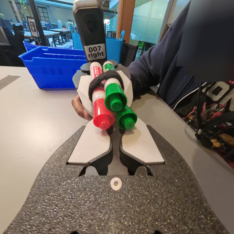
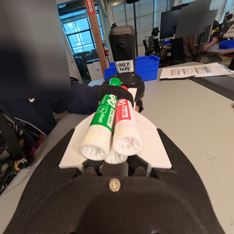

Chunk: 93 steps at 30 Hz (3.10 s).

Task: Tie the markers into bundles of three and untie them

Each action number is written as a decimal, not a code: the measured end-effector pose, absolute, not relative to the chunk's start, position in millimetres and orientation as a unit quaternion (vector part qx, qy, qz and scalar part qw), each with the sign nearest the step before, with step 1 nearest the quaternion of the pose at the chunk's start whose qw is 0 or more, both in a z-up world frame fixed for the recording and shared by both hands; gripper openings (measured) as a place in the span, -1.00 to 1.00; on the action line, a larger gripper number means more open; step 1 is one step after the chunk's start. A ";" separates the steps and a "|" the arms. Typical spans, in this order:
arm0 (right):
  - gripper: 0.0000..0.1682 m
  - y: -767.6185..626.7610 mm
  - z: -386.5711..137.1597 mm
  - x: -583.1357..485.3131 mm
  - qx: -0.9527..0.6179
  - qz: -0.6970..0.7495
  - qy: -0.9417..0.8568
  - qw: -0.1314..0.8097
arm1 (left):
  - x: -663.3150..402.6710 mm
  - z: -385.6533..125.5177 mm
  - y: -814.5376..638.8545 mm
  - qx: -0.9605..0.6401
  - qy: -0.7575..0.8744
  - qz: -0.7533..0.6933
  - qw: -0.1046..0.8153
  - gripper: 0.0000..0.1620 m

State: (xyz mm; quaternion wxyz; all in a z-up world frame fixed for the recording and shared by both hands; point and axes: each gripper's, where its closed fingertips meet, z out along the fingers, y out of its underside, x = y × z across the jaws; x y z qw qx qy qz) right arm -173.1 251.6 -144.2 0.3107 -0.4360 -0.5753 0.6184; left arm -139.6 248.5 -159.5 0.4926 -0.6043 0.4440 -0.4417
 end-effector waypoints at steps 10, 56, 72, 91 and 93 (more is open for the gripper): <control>-0.56 248.5 -145.2 -169.9 -0.429 0.633 -0.572 0.296 | -142.5 -164.6 246.4 -0.599 0.488 -0.351 0.529 -0.95; -0.56 248.8 -136.6 -169.0 -0.459 0.634 -0.553 0.285 | -133.1 -155.1 236.9 -0.603 0.423 -0.461 0.495 -0.91; -0.56 258.2 -136.6 -167.1 -0.467 0.607 -0.567 0.304 | -150.6 -156.5 242.5 -0.614 0.420 -0.443 0.500 -0.62; -0.56 274.0 -131.0 -167.7 -0.504 0.645 -0.499 0.285 | -139.1 -149.8 261.1 -0.650 0.283 -0.531 0.465 -0.50; -0.55 273.9 -129.7 -167.7 -0.503 0.651 -0.492 0.286 | -137.8 -148.4 263.4 -0.649 0.266 -0.540 0.465 -0.56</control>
